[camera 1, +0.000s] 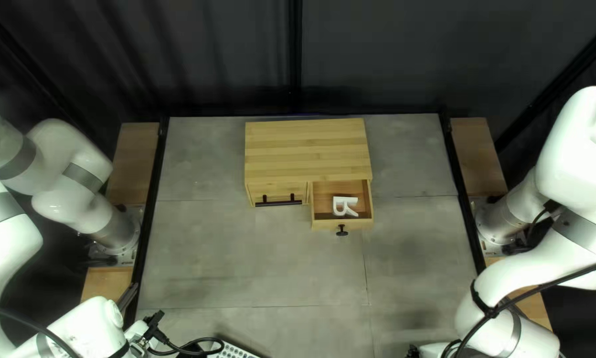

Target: Open drawers and place objects into drawer and close

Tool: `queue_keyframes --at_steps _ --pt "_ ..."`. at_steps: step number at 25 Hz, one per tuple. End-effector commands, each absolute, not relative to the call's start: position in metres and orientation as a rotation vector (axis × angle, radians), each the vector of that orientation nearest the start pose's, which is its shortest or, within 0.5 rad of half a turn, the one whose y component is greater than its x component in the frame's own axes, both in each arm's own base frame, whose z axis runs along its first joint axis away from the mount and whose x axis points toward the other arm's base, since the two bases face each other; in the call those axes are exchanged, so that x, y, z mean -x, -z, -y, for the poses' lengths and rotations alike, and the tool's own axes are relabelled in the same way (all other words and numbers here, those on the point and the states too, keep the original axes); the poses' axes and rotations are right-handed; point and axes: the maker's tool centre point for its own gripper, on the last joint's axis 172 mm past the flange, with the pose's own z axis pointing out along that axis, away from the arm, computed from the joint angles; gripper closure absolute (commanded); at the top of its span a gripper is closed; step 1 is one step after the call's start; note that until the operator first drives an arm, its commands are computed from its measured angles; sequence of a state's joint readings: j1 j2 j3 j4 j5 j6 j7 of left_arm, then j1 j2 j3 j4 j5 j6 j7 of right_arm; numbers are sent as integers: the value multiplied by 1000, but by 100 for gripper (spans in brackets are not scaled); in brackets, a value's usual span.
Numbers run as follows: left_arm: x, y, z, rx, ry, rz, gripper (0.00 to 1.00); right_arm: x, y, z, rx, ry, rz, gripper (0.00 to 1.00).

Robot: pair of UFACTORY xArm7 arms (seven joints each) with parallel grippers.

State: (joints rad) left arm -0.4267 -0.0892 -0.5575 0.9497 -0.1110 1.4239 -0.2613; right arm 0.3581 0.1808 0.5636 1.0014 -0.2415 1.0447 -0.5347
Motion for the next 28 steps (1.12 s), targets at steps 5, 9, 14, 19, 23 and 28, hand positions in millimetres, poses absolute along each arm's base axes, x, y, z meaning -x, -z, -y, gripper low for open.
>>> queue_keyframes --at_steps 5,9,14,19,23,28 --pt "-163 -174 288 2748 -526 -962 0 -287 -102 -322 -2088 249 -2150 0" --pt "-163 -174 288 2748 -526 -962 0 -287 -102 -322 -2088 249 -2150 0" --pt "-163 -174 288 2748 -526 -962 0 -287 -102 -322 -2088 249 -2150 0" --pt "-163 -174 288 2748 -526 -962 0 -287 -102 -322 -2088 249 -2150 0" --pt "-161 -173 290 2779 -536 -929 0 -287 -102 -322 -2088 249 -2150 0" --pt "-170 -168 275 2912 -521 -615 0 -287 -102 -322 -2088 249 -2150 0"
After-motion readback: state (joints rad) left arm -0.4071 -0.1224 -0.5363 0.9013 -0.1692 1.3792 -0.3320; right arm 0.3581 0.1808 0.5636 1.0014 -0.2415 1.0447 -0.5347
